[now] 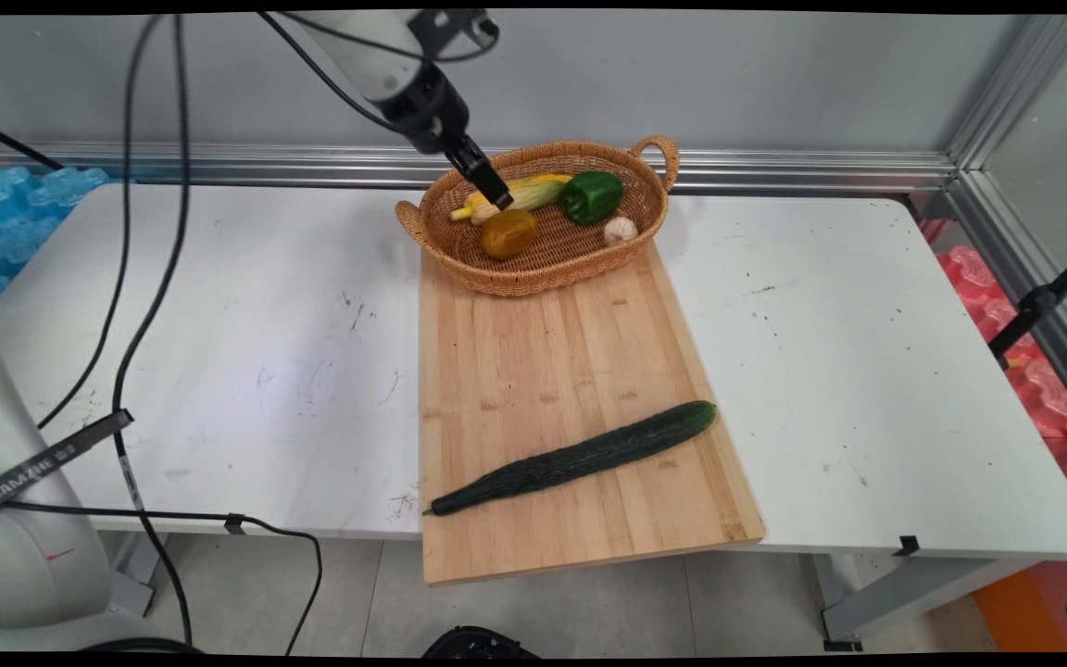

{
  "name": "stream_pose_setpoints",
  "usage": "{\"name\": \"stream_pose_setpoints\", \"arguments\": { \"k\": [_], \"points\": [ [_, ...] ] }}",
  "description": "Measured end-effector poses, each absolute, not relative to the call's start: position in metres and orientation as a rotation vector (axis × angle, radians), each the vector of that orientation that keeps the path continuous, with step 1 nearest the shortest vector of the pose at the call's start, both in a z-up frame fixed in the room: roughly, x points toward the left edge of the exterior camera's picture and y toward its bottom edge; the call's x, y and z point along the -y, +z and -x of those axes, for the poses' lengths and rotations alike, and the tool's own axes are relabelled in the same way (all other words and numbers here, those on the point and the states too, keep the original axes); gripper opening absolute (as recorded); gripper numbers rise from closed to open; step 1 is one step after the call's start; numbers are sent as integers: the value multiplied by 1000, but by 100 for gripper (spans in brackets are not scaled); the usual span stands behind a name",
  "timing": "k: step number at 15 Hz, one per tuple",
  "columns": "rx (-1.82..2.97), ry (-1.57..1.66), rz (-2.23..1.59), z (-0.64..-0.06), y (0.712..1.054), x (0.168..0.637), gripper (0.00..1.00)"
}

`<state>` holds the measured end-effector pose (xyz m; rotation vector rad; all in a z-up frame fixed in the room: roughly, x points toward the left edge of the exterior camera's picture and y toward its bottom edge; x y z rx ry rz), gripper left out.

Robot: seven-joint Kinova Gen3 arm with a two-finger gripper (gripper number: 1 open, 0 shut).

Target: Pick up the potato from the vegetable basket, then place the picked object on the cutting board

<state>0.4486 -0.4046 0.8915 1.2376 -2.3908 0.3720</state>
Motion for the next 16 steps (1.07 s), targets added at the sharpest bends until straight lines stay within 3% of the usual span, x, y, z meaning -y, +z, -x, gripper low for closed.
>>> {"name": "stream_pose_setpoints", "arguments": {
  "k": [8,13,14,16],
  "points": [
    [2397,325,-1312,-438,821,439,100],
    [2390,302,-1340,-433,796,452,100],
    [2387,300,-1341,-433,794,454,0],
    [2387,301,-1337,-434,794,456,0]
  ]
}}
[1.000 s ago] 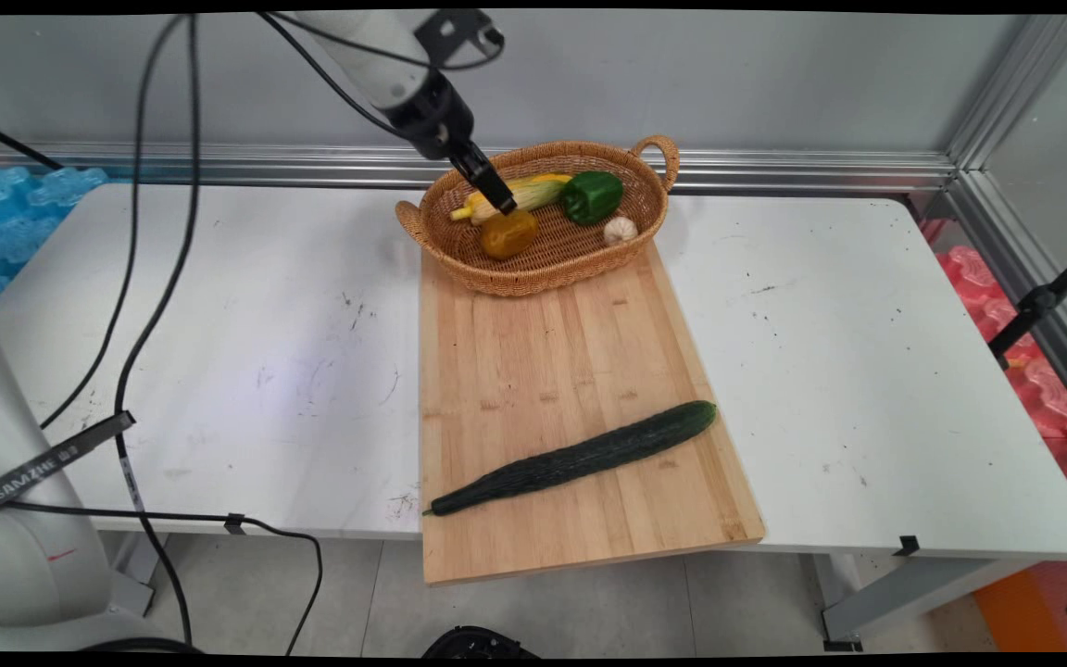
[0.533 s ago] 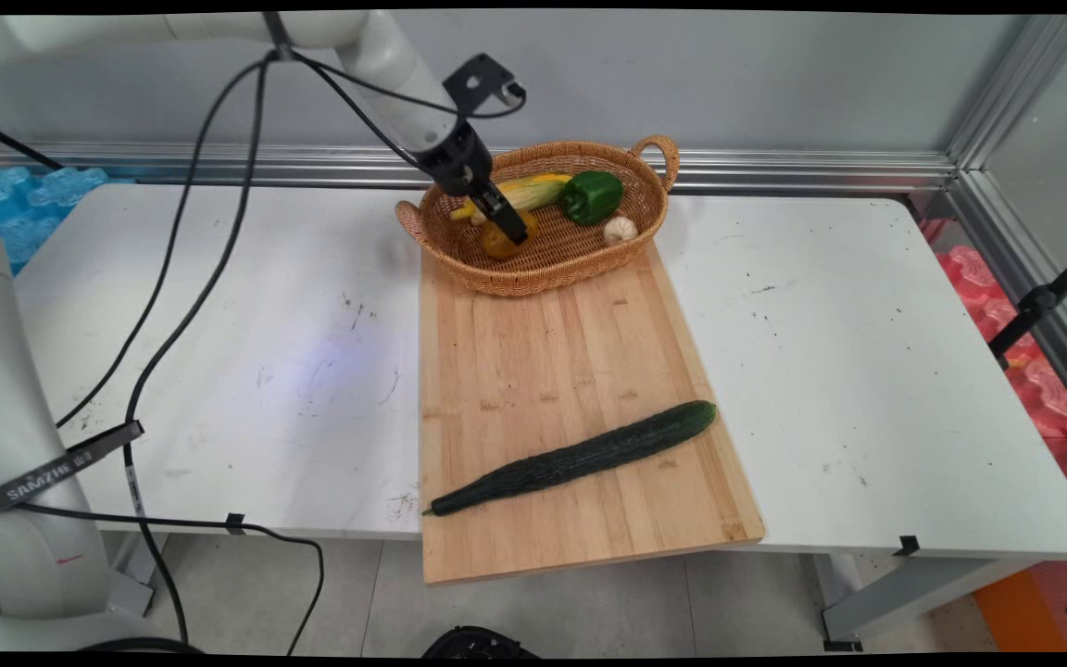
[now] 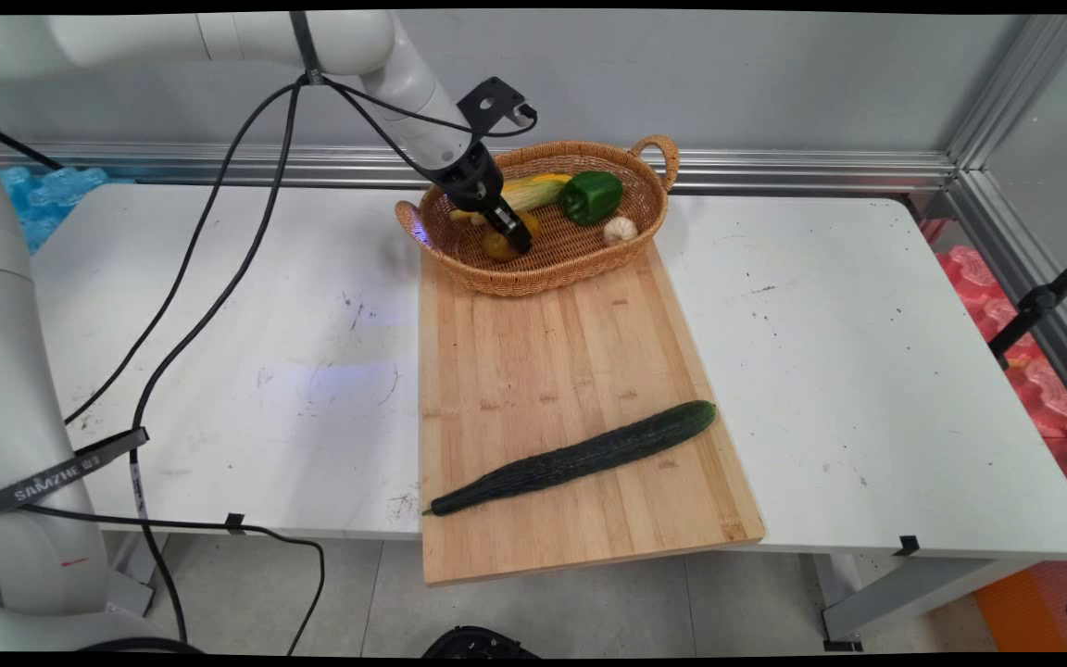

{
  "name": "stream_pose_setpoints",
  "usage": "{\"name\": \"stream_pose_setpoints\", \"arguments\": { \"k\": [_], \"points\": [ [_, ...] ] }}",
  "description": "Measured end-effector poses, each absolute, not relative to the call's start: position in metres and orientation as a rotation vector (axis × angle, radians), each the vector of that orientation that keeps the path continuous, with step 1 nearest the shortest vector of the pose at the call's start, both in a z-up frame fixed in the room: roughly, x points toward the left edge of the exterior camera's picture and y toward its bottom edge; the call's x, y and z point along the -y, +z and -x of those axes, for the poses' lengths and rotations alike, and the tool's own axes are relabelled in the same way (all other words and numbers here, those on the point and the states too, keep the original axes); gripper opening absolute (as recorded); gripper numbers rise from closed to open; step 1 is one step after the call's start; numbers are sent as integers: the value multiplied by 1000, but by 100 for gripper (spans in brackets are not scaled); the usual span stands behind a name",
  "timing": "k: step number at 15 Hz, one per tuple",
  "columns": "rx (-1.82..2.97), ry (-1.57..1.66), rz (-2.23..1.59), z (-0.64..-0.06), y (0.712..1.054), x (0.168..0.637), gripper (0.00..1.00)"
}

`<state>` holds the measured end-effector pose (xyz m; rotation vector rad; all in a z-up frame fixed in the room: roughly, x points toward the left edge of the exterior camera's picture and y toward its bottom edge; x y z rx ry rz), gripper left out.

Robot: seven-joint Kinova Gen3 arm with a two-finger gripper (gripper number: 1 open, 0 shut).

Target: Place the picked object on the cutting board

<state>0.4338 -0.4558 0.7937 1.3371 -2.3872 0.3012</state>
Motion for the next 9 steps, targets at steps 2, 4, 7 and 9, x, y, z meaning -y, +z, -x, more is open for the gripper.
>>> {"name": "stream_pose_setpoints", "arguments": {
  "k": [2,4,7,9],
  "points": [
    [2387,304,-1330,-435,797,456,0],
    [2383,310,-1322,-436,803,455,0],
    [2372,318,-1297,-437,826,450,0],
    [2369,326,-1273,-436,842,447,0]
  ]
}}
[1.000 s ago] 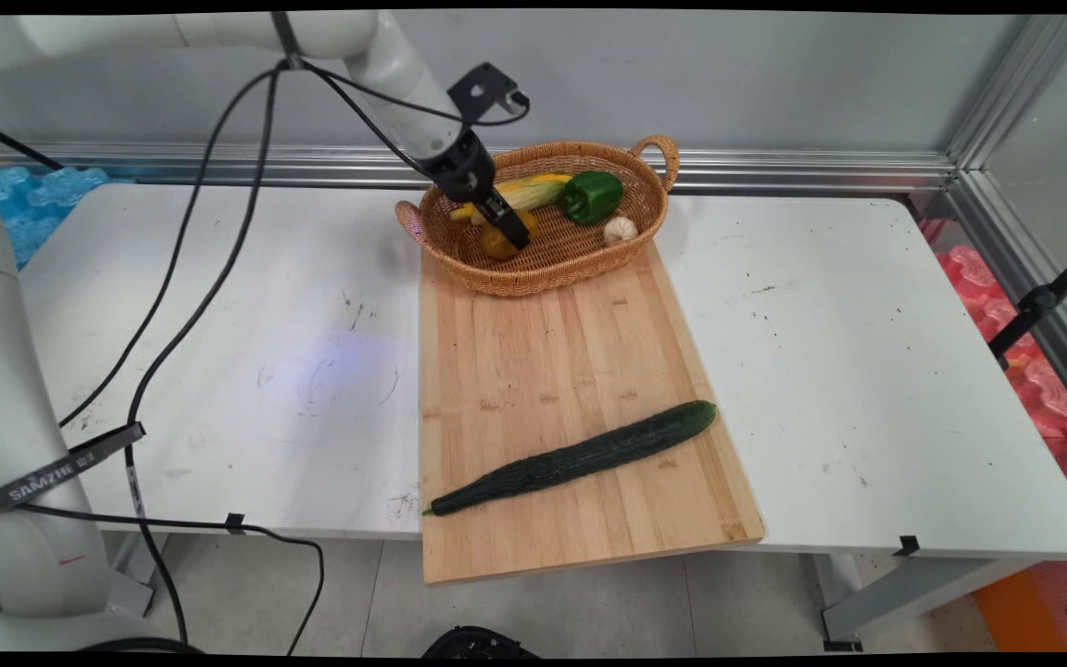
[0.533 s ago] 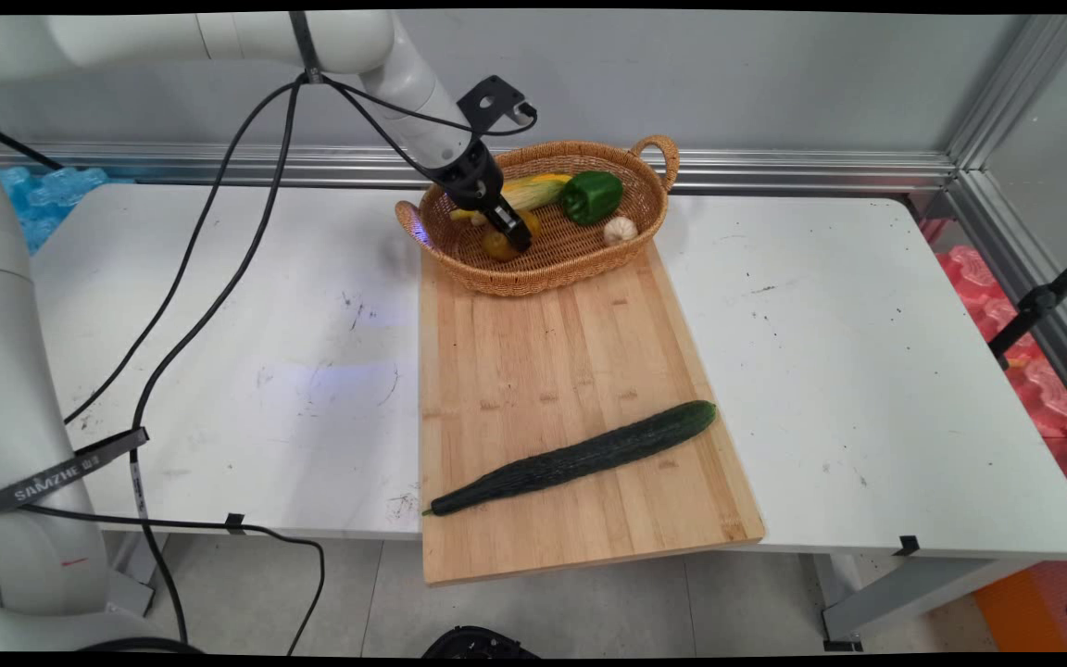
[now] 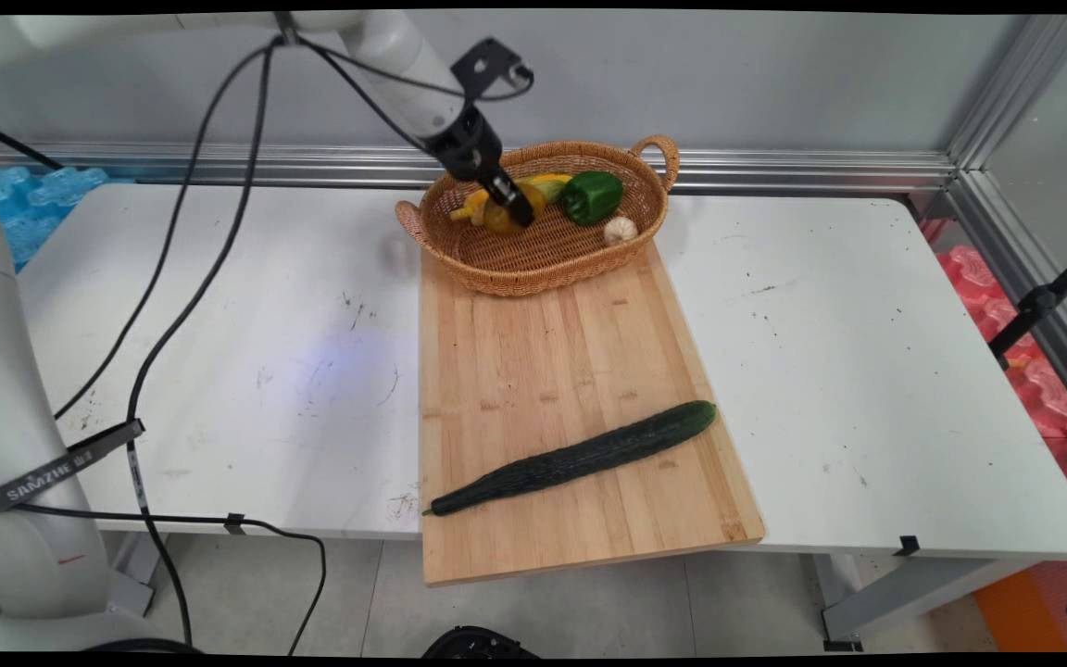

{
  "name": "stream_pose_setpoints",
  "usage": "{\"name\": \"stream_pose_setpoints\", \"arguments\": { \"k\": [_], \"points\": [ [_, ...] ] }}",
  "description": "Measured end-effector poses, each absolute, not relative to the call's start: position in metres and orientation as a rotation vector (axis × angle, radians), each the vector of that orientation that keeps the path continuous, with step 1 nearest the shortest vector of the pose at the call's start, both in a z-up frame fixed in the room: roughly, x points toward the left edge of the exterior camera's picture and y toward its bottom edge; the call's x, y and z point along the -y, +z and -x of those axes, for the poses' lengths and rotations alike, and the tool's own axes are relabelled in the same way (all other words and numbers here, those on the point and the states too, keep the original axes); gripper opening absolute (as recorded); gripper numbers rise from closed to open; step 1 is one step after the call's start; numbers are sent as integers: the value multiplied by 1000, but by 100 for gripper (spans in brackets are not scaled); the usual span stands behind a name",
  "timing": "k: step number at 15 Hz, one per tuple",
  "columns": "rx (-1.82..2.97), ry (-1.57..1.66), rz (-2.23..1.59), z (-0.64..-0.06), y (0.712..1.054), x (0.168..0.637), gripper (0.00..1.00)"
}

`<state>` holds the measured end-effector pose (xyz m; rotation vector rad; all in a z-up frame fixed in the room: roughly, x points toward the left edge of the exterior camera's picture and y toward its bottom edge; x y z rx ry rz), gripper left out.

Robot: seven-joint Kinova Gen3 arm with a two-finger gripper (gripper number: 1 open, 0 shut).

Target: Place the picked object on the cutting board

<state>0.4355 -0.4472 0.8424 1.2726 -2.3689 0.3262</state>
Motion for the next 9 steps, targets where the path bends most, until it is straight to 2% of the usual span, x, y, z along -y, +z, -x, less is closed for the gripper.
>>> {"name": "stream_pose_setpoints", "arguments": {
  "k": [4,9],
  "points": [
    [2383,342,-1158,-428,890,434,0],
    [2408,310,-984,-410,927,413,0]
  ]
}}
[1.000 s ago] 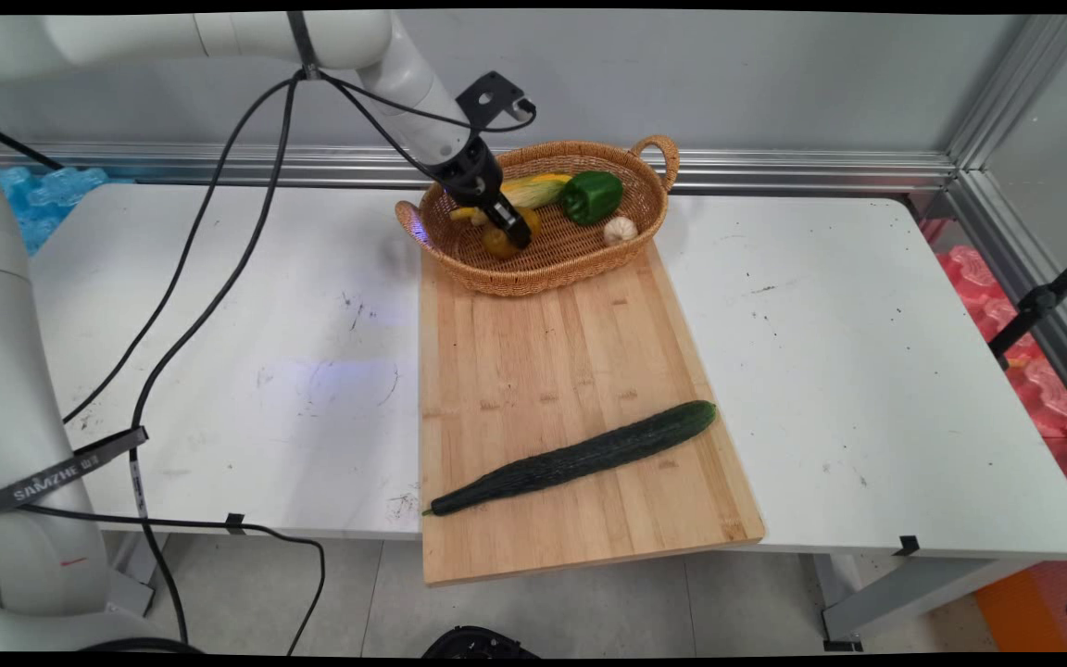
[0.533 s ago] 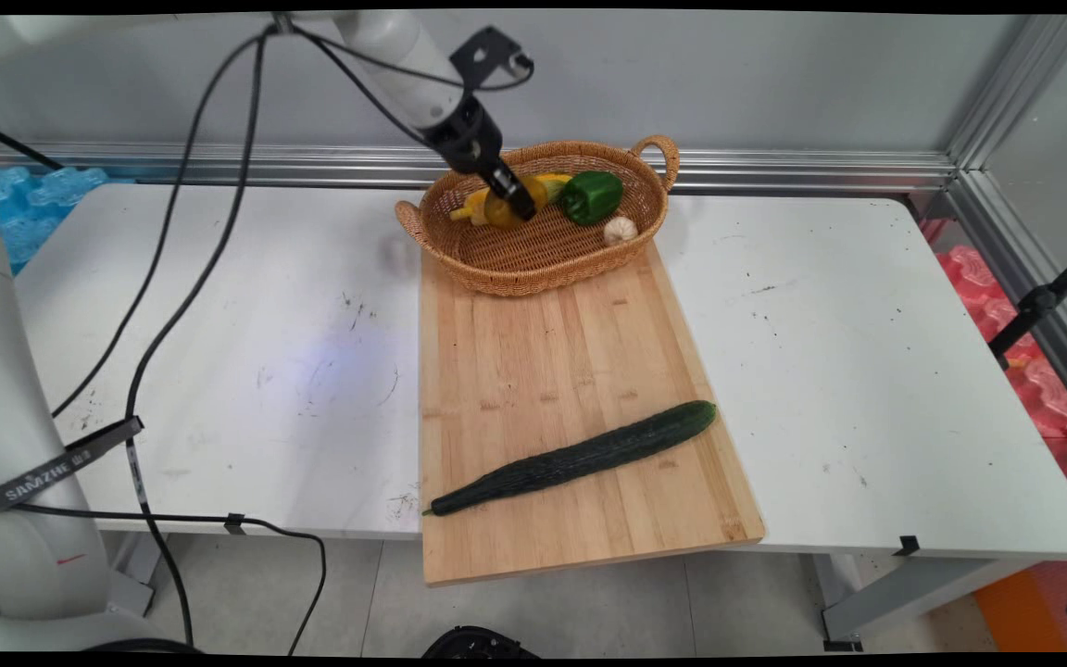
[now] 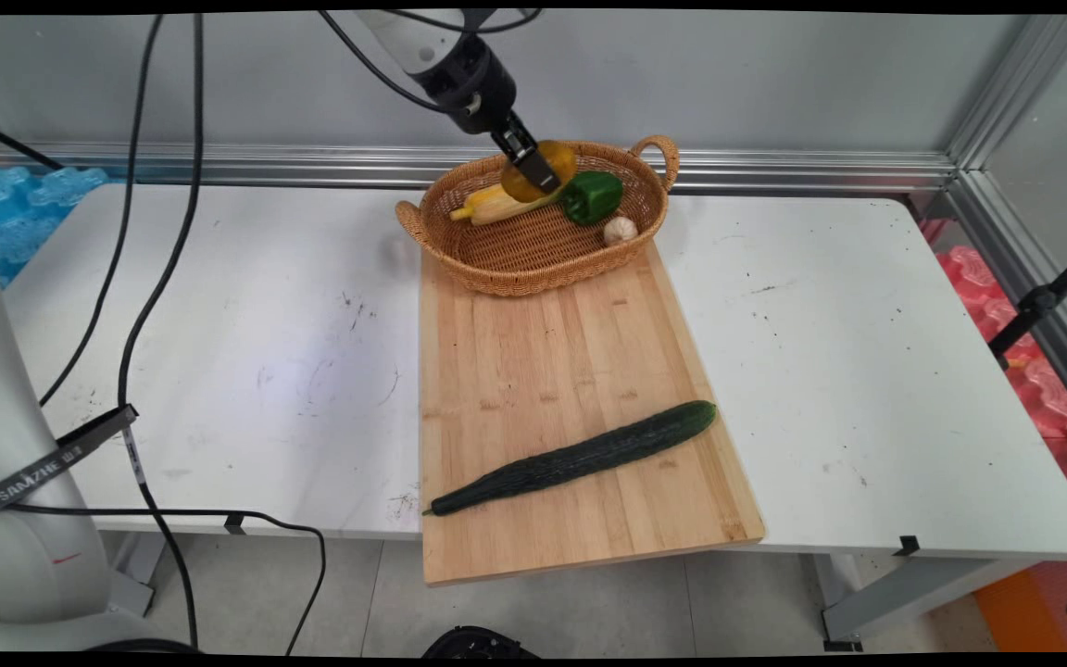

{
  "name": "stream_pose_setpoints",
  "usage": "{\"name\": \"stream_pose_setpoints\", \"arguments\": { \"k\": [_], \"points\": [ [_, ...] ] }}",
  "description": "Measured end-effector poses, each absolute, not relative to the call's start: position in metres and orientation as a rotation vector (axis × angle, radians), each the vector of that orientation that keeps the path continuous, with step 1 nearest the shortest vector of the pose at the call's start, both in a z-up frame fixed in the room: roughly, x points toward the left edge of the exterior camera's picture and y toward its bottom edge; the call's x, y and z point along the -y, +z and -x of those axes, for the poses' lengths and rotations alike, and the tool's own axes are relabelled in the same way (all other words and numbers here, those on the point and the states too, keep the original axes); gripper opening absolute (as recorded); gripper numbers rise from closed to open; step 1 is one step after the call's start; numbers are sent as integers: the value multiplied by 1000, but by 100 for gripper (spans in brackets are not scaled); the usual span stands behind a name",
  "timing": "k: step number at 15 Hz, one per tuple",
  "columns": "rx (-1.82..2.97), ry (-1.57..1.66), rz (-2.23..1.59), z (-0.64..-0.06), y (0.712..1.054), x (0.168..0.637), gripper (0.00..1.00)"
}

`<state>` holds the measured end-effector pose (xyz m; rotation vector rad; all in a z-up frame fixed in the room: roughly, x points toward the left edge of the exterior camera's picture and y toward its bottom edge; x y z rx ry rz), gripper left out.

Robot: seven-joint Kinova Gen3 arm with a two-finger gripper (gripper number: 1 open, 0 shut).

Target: Place the picked object on the cutting board

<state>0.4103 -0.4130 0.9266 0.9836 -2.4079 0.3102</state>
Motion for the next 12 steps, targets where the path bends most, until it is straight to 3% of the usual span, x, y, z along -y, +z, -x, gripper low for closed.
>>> {"name": "stream_pose_setpoints", "arguments": {
  "k": [5,12],
  "points": [
    [2428,266,-831,-385,938,394,0],
    [2459,222,-660,-342,922,381,0]
  ]
}}
